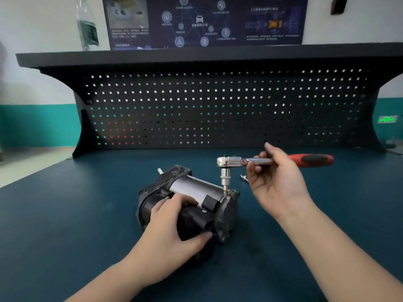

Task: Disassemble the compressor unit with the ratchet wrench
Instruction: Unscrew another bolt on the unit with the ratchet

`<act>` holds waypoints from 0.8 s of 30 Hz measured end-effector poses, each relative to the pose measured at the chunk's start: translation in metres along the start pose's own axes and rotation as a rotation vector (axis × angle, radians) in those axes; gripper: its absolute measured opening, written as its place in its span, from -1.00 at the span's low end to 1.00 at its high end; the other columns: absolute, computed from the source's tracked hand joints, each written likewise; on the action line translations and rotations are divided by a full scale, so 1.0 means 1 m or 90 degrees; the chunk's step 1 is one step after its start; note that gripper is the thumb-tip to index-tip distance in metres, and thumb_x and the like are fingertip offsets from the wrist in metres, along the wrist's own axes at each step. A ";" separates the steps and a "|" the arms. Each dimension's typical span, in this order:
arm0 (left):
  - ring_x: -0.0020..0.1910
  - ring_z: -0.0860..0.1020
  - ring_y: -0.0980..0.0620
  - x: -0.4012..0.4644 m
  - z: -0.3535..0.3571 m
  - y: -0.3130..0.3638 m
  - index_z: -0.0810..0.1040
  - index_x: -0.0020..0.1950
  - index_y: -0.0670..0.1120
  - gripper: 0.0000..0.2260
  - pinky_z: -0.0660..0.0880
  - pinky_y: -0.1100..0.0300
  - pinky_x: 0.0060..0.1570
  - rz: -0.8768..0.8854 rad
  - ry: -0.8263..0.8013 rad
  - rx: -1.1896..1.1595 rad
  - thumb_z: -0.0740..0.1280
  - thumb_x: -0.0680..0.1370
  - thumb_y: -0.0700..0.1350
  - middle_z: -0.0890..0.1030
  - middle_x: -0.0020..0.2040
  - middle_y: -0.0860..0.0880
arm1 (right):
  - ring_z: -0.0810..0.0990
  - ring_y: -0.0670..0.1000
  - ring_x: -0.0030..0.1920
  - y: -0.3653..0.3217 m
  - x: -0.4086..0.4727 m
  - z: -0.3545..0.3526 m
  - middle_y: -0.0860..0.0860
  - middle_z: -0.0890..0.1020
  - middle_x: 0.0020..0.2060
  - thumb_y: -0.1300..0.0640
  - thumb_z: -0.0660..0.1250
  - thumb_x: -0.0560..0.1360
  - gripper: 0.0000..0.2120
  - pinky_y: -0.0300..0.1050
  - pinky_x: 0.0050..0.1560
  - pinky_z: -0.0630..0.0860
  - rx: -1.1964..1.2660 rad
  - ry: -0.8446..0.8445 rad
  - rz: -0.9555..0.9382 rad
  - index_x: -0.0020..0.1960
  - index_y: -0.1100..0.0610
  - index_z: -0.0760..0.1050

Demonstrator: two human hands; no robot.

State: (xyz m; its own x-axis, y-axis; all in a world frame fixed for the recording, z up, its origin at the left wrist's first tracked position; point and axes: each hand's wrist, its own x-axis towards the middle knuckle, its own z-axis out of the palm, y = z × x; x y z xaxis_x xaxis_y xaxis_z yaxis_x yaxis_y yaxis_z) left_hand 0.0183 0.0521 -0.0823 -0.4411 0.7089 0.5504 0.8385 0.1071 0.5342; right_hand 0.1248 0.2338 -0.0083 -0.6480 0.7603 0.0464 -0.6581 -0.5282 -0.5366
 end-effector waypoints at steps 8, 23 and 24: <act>0.07 0.50 0.08 0.012 -0.006 -0.002 0.42 -0.02 0.20 -0.76 0.46 0.10 0.10 -0.006 -0.045 -0.130 0.36 0.36 0.06 0.56 -0.07 0.20 | 0.40 -0.10 -0.58 0.031 -0.021 0.000 -0.02 0.48 -0.53 0.24 0.30 0.53 -0.78 -0.28 -0.48 0.50 0.054 0.069 -0.039 -0.29 0.19 0.40; -0.05 0.61 -0.09 0.065 -0.024 -0.006 0.65 0.02 -0.01 -0.70 0.47 -0.02 0.11 -0.070 -0.118 -0.473 0.32 0.35 0.01 0.66 0.03 -0.10 | 0.43 -0.07 -0.56 0.042 -0.025 -0.001 0.02 0.46 -0.46 0.23 0.29 0.54 -0.76 -0.21 -0.40 0.56 0.048 0.081 -0.099 -0.29 0.21 0.39; -0.09 0.61 -0.04 0.073 -0.026 -0.001 0.65 0.03 0.01 -0.70 0.49 0.05 0.06 -0.079 -0.158 -0.462 0.34 0.33 0.01 0.67 0.02 -0.08 | 0.42 -0.08 -0.55 0.042 -0.025 -0.001 0.01 0.46 -0.46 0.23 0.30 0.54 -0.77 -0.21 -0.40 0.55 0.047 0.083 -0.097 -0.28 0.21 0.39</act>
State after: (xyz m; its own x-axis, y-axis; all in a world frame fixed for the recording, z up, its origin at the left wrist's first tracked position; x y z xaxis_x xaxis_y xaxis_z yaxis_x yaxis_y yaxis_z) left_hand -0.0227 0.0857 -0.0264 -0.3615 0.8662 0.3450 0.3313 -0.2265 0.9159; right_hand 0.1135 0.1934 -0.0331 -0.4863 0.8737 0.0100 -0.7744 -0.4257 -0.4682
